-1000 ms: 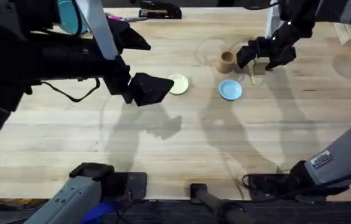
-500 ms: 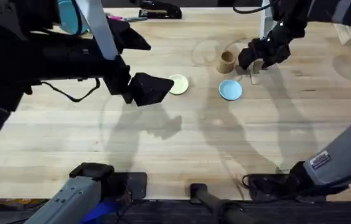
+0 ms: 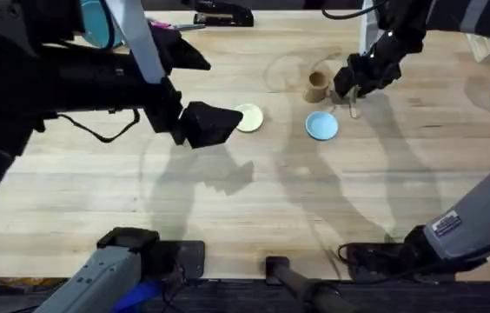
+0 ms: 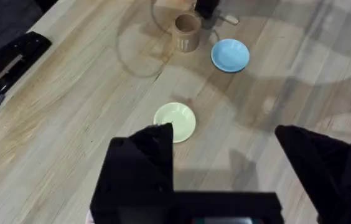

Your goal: Pick up a utensil and set it on the pink plate, then put the other utensil in the container.

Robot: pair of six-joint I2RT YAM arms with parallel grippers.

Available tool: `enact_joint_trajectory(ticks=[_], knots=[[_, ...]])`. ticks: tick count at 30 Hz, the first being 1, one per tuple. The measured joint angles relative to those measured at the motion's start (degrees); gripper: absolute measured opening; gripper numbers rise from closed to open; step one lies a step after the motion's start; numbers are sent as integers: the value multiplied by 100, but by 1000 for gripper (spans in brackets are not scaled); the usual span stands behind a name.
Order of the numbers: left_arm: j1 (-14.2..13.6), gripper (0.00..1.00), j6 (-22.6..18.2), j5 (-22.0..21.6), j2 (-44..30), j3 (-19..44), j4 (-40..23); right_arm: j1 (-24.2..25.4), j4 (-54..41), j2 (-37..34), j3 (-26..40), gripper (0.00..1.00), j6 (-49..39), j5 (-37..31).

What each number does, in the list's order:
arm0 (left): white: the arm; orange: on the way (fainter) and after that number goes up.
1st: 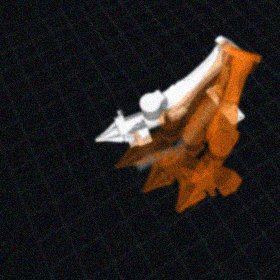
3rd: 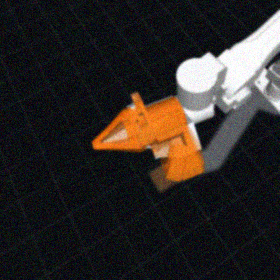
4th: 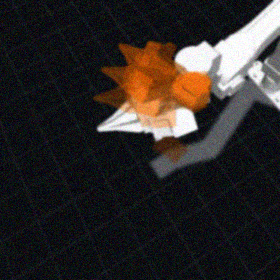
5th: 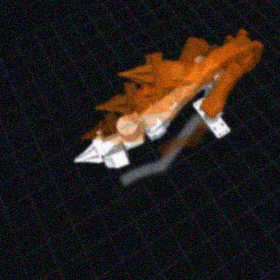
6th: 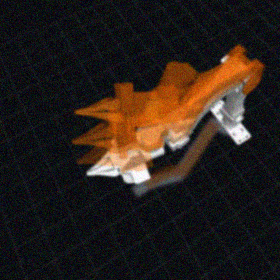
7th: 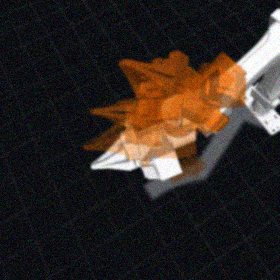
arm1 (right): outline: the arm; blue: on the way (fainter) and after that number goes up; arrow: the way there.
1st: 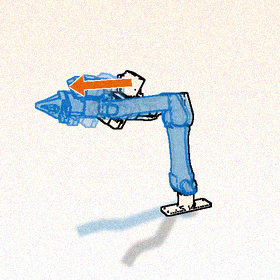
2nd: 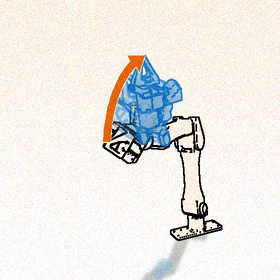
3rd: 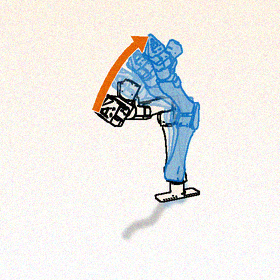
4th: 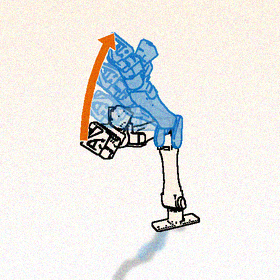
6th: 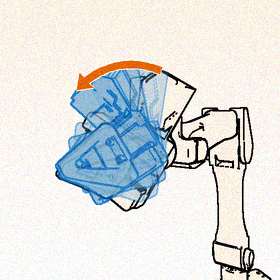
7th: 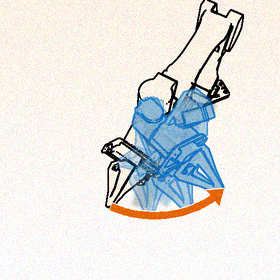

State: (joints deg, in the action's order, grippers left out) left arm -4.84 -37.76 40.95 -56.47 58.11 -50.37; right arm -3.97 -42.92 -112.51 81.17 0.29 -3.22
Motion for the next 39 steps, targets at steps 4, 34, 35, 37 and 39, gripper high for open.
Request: enact_joint_trajectory(ticks=[4,34,35,37,39], knots=[[0,996,0,0,0,0,0,-15,-36,-28,29,251,32,7],[0,996,0,0,0,0,0,-15,-567,100,63,32,57,20],[0,996,0,0,0,0,0,-15,-581,165,63,32,37,20],[0,996,0,0,0,0,-2,-15,-635,378,63,32,-37,21],[0,996,0,0,0,0,0,-15,-680,669,63,32,-100,20]])
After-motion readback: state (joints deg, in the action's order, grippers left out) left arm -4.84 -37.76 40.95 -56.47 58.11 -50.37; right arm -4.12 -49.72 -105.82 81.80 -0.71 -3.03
